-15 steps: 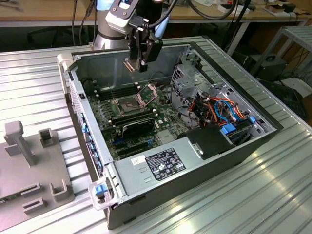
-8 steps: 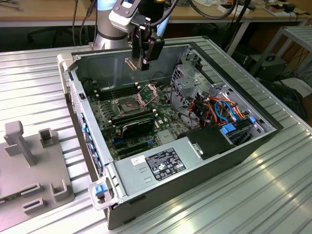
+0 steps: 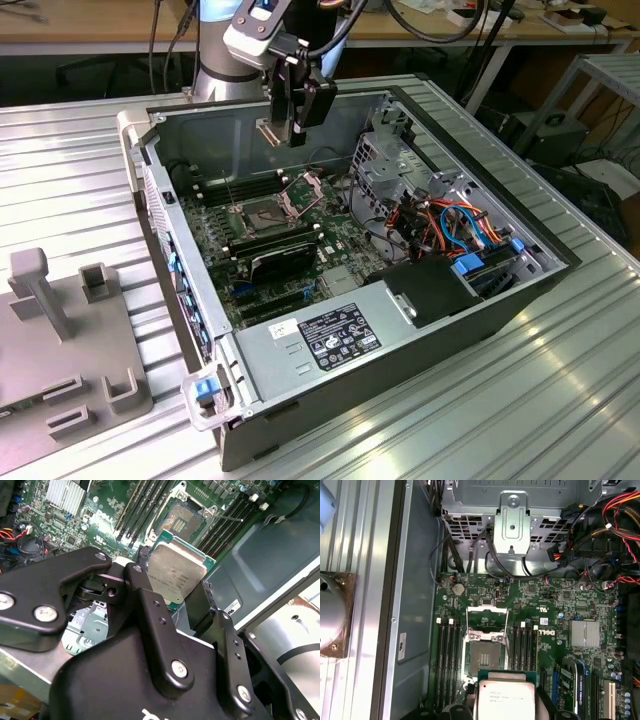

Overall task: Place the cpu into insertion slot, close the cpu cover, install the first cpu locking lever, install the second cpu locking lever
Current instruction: 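Place the cpu into insertion slot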

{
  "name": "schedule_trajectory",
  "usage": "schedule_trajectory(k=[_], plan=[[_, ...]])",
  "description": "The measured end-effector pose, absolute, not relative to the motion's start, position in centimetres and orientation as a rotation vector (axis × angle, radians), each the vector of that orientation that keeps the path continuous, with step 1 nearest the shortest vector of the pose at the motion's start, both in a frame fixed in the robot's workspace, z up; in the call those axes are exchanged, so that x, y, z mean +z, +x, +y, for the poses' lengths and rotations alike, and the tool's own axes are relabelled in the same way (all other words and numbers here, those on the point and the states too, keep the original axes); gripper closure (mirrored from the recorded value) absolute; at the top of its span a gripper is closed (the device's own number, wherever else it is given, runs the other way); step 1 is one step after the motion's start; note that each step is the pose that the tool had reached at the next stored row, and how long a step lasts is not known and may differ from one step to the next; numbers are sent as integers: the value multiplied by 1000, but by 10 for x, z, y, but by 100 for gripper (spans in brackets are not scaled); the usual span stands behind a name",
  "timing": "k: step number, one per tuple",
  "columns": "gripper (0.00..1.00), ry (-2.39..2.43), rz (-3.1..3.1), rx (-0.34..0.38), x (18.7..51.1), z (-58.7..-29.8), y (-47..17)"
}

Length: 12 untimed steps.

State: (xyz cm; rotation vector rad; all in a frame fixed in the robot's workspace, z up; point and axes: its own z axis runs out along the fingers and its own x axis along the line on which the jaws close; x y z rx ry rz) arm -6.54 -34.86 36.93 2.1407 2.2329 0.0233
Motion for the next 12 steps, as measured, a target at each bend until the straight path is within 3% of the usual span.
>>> schedule_trajectory(k=[12], plan=[[46,2143,2231,23,363,-349,-65]])
